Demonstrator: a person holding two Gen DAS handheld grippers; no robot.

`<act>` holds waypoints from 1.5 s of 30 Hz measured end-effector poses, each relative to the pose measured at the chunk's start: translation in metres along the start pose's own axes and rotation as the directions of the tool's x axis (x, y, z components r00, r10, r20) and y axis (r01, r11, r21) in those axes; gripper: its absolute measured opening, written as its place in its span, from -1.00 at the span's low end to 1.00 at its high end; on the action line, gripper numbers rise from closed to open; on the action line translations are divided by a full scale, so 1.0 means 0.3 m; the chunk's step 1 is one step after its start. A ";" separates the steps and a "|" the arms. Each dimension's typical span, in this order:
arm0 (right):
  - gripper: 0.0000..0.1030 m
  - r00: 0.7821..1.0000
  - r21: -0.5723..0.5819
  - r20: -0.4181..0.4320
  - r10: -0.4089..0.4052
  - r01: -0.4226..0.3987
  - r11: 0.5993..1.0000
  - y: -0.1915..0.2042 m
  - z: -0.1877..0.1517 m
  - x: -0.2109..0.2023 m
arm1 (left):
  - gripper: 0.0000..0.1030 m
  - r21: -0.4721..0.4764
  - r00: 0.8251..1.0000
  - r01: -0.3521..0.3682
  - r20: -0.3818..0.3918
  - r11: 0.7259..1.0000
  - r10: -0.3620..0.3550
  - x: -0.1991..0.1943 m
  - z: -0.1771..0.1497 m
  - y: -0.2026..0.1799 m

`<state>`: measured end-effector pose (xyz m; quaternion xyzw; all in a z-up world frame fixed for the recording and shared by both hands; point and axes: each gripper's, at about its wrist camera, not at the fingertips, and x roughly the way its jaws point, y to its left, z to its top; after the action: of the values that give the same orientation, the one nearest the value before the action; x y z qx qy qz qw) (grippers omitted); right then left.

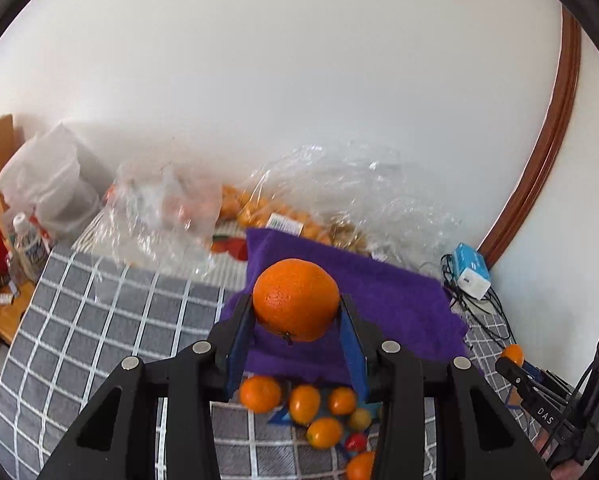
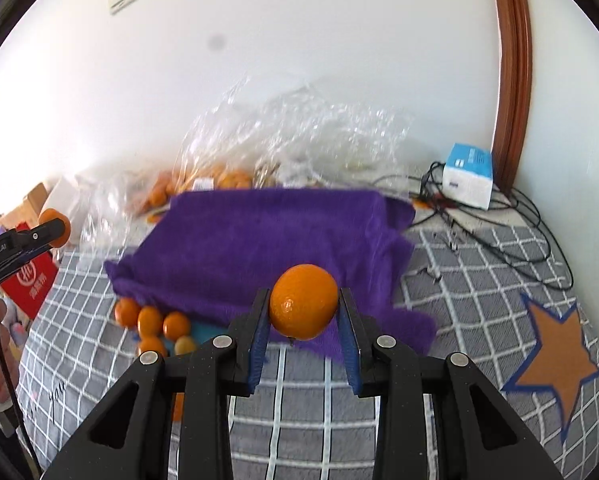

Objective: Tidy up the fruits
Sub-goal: 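Carry both oranges over the purple towel and open both grippers to drop them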

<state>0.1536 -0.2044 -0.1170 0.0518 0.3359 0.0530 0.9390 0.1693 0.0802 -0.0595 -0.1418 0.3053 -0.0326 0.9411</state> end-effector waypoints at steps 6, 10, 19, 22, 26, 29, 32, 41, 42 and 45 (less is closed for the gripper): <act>-0.37 0.999 0.023 0.033 -0.020 0.019 1.000 -0.025 0.098 0.020 | -0.23 0.032 1.000 -0.013 -0.020 0.999 0.014 0.080 0.082 -0.058; -0.37 0.999 0.034 0.030 -0.038 0.037 0.999 -0.035 0.142 0.070 | -0.23 0.066 0.999 -0.008 -0.032 0.998 0.010 0.145 0.111 -0.097; -0.37 0.998 0.041 0.002 -0.057 0.057 0.998 -0.049 0.193 0.215 | -0.23 0.085 0.994 -0.034 -0.099 0.996 0.042 0.329 0.116 -0.117; -0.37 0.998 0.039 -0.019 -0.064 0.064 0.997 -0.054 0.196 0.276 | -0.23 0.087 0.992 -0.057 -0.109 0.995 0.066 0.383 0.112 -0.112; -0.37 0.996 0.034 -0.057 -0.067 0.069 0.997 -0.060 0.187 0.355 | -0.23 0.072 0.987 -0.067 -0.139 0.995 0.077 0.458 0.102 -0.092; -0.37 0.994 0.023 -0.083 -0.075 0.077 0.997 -0.059 0.172 0.408 | -0.23 0.068 0.982 -0.077 -0.167 0.995 0.087 0.509 0.083 -0.073; -0.37 0.990 0.002 -0.109 -0.092 0.093 0.996 -0.057 0.159 0.459 | -0.23 0.060 0.975 -0.083 -0.200 0.995 0.094 0.554 0.060 -0.057; -0.37 0.981 -0.032 -0.168 -0.099 0.094 0.995 -0.042 0.128 0.573 | -0.23 0.089 0.956 -0.088 -0.273 0.992 0.109 0.628 0.010 -0.053; -0.37 0.980 -0.032 -0.173 -0.096 0.092 0.995 -0.039 0.126 0.581 | -0.23 0.089 0.954 -0.084 -0.282 0.993 0.106 0.631 0.007 -0.053; -0.37 0.978 -0.031 -0.183 -0.100 0.096 0.995 -0.035 0.120 0.600 | -0.23 0.096 0.950 -0.087 -0.292 0.992 0.112 0.644 -0.004 -0.056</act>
<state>0.3155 -0.1927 -0.2032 0.0198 0.4231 0.0151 0.9058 0.3256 0.0354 -0.1649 -0.0811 0.4484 -0.0186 0.8899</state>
